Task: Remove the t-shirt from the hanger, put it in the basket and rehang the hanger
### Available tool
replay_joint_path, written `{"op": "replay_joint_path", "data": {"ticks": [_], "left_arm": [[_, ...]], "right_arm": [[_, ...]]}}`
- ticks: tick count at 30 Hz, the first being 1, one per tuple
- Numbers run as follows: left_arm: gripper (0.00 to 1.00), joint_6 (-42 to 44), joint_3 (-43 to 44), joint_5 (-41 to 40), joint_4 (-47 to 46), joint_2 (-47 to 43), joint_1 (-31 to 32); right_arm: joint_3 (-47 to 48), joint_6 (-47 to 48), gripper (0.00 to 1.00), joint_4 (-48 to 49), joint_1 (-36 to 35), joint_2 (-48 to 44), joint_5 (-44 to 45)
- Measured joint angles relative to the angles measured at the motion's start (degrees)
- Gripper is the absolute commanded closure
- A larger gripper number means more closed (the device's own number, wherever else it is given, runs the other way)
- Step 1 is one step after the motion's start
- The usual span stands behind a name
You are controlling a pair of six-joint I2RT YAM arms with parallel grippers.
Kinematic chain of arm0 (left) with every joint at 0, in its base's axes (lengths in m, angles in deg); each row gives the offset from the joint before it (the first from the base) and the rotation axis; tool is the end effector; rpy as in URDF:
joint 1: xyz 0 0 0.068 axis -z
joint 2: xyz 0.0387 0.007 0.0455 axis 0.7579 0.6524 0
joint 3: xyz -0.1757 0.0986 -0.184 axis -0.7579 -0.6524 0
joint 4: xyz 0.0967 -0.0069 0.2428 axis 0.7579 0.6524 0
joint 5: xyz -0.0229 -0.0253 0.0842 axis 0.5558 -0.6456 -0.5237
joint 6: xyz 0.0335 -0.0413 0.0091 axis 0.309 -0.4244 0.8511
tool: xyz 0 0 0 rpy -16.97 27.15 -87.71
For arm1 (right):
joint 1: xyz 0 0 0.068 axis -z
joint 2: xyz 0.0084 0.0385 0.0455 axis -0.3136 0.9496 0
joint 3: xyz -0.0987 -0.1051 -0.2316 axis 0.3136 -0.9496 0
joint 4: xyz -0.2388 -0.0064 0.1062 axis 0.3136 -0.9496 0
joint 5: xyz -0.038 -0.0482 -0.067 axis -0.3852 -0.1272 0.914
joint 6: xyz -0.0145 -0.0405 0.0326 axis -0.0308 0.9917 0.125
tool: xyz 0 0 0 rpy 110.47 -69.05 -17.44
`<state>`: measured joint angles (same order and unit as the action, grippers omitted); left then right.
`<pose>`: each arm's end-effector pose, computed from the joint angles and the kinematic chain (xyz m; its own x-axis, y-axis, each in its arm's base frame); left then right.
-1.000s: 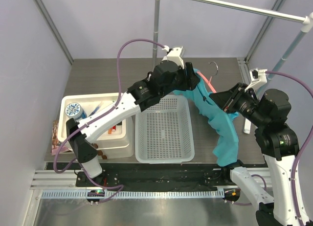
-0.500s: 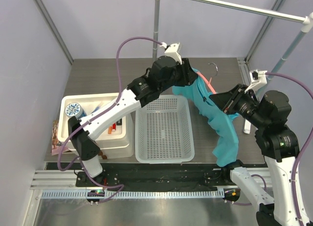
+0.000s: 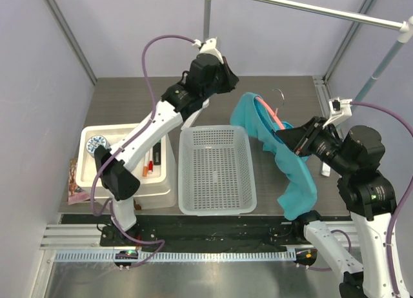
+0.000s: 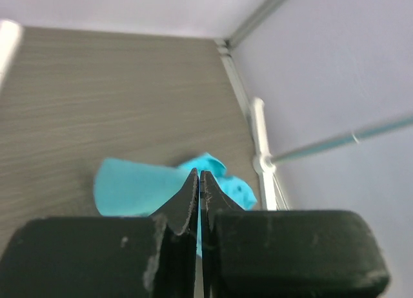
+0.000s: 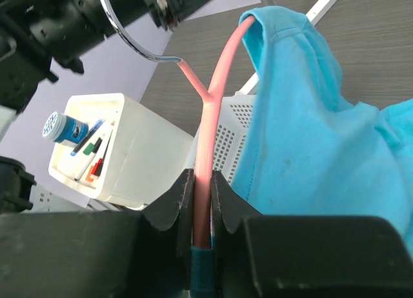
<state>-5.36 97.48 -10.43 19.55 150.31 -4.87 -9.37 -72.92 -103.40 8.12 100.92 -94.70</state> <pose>0.3135 -0.3002 0.4330 -0.5093 -0.3730 -0.7755 0.3554 0.7295 -0.5843 0.0969 0.0313 0.4413 -0.4146 0.3987 -0.8180 -0.3789 0.7416 0.5535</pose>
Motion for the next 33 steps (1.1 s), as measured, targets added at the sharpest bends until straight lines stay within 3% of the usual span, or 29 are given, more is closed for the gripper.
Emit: {"op": "replay_joint_path", "data": {"ticks": [9, 14, 19, 22, 24, 26, 27, 33], "left_arm": [[0.98, -1.75, 1.64, -0.90, 2.23, 2.69, -7.02], [0.64, -2.69, -8.72, 9.55, -3.48, -0.31, -5.81], [0.42, -2.80, -21.73, 14.75, -7.50, -9.84, -2.08], [0.34, -2.62, -26.12, 17.38, -10.91, -16.96, 0.57], [0.35, -1.92, -26.60, 19.04, -13.51, -20.48, 2.27], [0.47, -1.60, -26.21, 20.39, -16.31, -22.45, 3.58], [0.48, -2.29, -25.81, 20.90, -17.75, -22.88, 4.04], [0.48, -16.94, -25.81, 19.30, -22.86, -20.83, 4.94]], "right_arm": [[3.23, -0.04, 0.99, -1.68, -1.44, -0.98, -0.90], [3.91, 0.17, 0.99, -1.38, -1.53, -1.25, 1.22], [2.75, 0.42, 0.99, -1.27, -1.53, -0.55, 3.48], [2.12, 0.52, 0.99, -1.25, -1.53, 0.33, 3.93], [1.84, 0.61, 0.99, -1.27, -1.53, 0.87, 3.98], [1.75, 0.61, 0.99, -1.25, -1.53, 0.94, 3.96], [1.75, 0.59, 0.99, -1.22, -1.53, 0.94, 3.93], [1.57, 0.61, 0.99, -0.72, -1.53, 0.61, 3.93]]}}
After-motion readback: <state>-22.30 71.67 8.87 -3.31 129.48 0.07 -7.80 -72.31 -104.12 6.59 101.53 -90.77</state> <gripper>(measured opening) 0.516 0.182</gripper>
